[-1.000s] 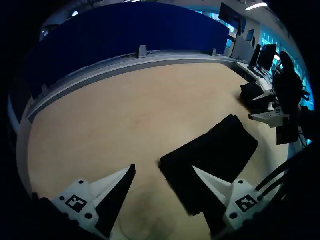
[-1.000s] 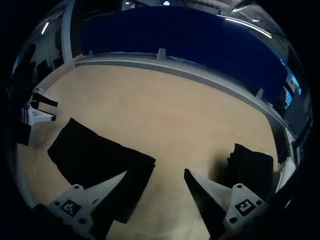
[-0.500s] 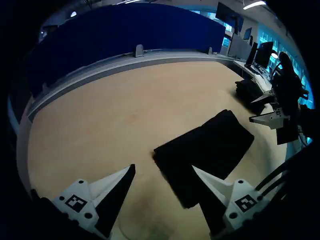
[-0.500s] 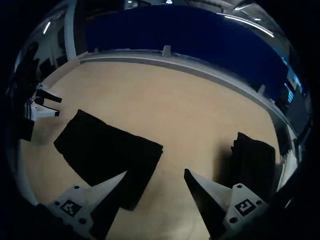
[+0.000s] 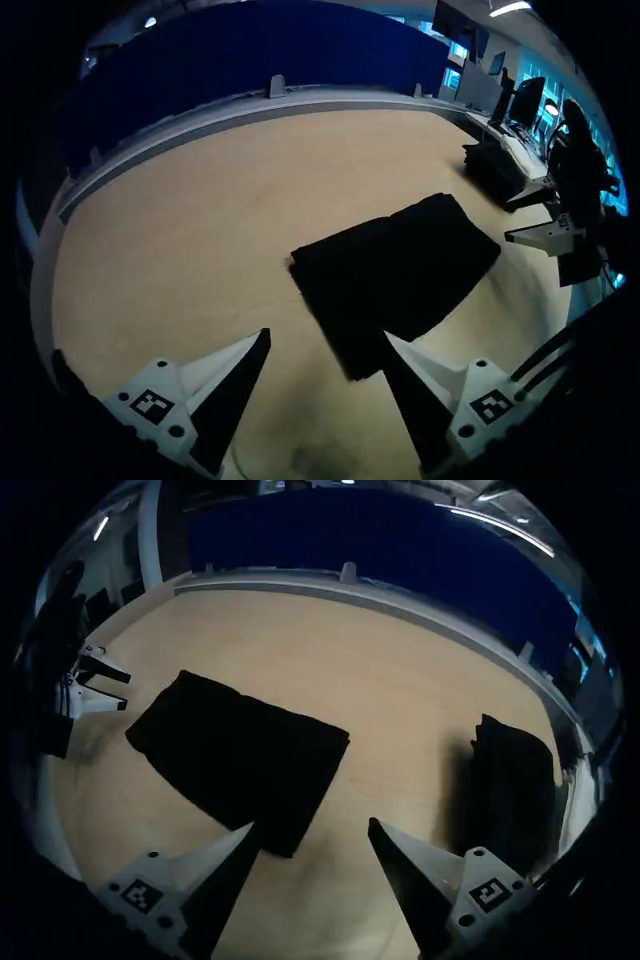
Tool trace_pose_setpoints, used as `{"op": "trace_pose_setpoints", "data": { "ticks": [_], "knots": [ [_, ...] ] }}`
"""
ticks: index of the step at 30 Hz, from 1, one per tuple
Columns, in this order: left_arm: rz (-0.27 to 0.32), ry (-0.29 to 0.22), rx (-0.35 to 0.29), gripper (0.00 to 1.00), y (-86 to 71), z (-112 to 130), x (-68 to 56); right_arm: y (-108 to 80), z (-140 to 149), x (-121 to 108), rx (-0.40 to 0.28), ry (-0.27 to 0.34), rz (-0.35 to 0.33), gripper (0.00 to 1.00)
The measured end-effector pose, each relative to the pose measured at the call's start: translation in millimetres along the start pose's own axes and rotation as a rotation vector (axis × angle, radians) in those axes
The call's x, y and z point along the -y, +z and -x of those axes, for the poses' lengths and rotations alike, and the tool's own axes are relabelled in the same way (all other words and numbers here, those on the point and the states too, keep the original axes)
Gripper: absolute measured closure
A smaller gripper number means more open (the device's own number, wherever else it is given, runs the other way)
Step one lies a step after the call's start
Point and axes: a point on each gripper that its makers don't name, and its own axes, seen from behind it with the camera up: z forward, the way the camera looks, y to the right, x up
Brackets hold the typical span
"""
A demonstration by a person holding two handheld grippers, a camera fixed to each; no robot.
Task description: Fold towel
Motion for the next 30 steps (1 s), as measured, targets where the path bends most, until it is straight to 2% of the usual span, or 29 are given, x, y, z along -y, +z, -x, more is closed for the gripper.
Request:
{"op": "trace_pose_setpoints", "data": {
  "ticks": [8, 17, 21, 24, 27, 30],
  "knots": [
    [-0.022, -0.026, -0.009, 0.06, -13.0, 10, -0.9, 0.8, 6, 8, 0.013, -0.046, -0.053, 0.00],
    [-0.079, -0.080, -0.012, 0.05, -43.0, 40, 2.0, 6.3, 24, 24, 0.060, -0.141, -0.158, 0.03],
    [-0.095, -0.105, -0.006, 0.05, -51.5, 56, 2.9, 9.9, 30, 27, 0.085, -0.170, -0.172, 0.11],
    [-0.104, -0.122, -0.001, 0.05, -55.5, 64, 3.4, 11.9, 32, 30, 0.097, -0.180, -0.180, 0.21],
    [-0.105, -0.136, -0.003, 0.05, -59.4, 68, 1.6, 13.8, 36, 32, 0.111, -0.183, -0.187, 0.32],
    [-0.101, -0.146, -0.006, 0.05, -62.2, 70, -0.3, 15.0, 40, 33, 0.123, -0.178, -0.192, 0.51]
  ]
}}
